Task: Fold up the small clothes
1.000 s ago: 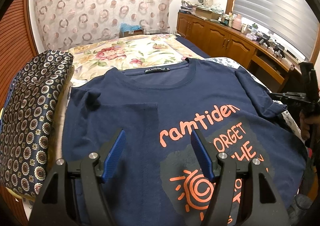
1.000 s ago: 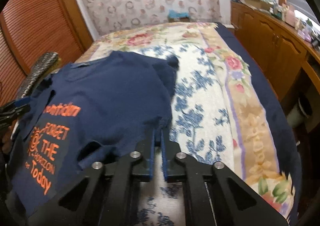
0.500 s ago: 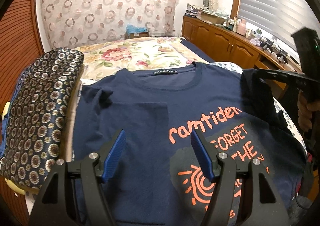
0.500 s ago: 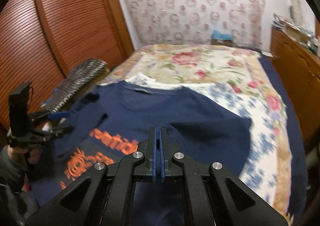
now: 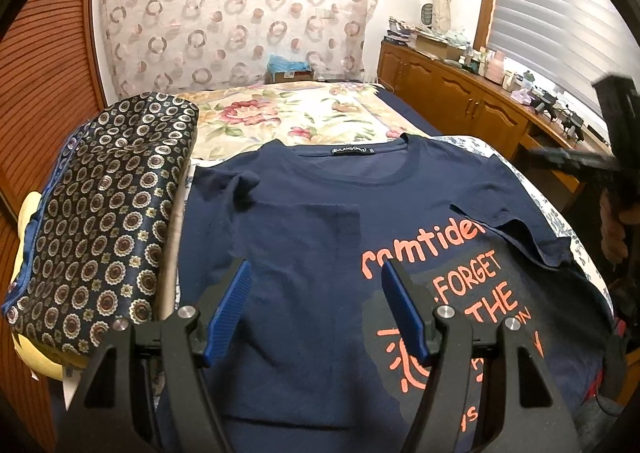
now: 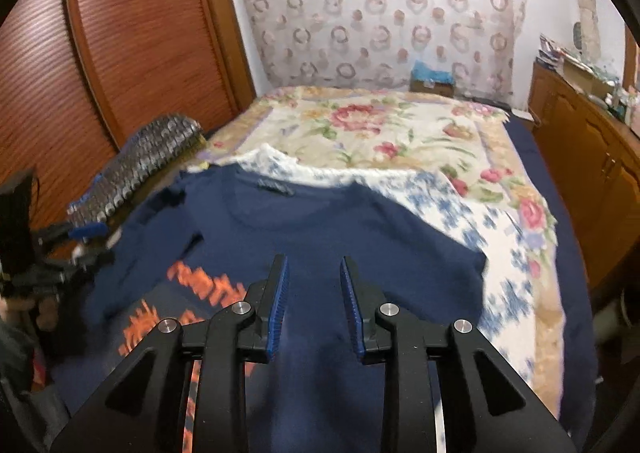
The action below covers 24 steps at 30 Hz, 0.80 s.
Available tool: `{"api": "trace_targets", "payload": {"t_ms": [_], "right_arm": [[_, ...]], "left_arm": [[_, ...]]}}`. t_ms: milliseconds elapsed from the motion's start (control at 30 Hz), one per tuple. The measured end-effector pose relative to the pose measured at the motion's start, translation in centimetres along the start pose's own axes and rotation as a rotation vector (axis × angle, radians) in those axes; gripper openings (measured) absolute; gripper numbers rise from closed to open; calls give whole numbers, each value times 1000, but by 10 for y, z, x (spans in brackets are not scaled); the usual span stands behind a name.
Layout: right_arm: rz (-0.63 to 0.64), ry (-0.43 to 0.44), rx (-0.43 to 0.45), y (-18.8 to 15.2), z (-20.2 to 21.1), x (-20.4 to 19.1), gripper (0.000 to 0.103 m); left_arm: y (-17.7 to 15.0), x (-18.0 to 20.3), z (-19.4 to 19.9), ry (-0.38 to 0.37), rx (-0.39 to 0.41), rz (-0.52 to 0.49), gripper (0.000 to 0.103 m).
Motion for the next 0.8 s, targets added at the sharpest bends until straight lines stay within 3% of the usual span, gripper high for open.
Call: {"api": "trace_targets", "payload": {"t_ms": [167, 233, 667, 800], "right_arm": [[14, -32, -78, -50, 8, -4, 27], [7, -31, -98, -67, 8, -9, 43], [33, -33, -174, -118, 8, -36, 43], [73, -79, -204, -127, 2, -37, 43]], "left_arm": [[-6, 9, -3, -22, -6, -5, 67], [-8, 13, -2, -27, -4, -11, 67], [-26, 19, 19, -31, 13, -10, 67], [-28, 15, 21, -25, 15, -2, 67]]}}
Point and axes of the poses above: each gripper's, at about its wrist camera, not at the fingertips, and z roughly against the way its jaws point, x to its right, y to its top, the point moved 10 cm from there along -z, roughly the way its jaws point, and after that the axes turned 4 degrees about z, right-handed, at the moved point
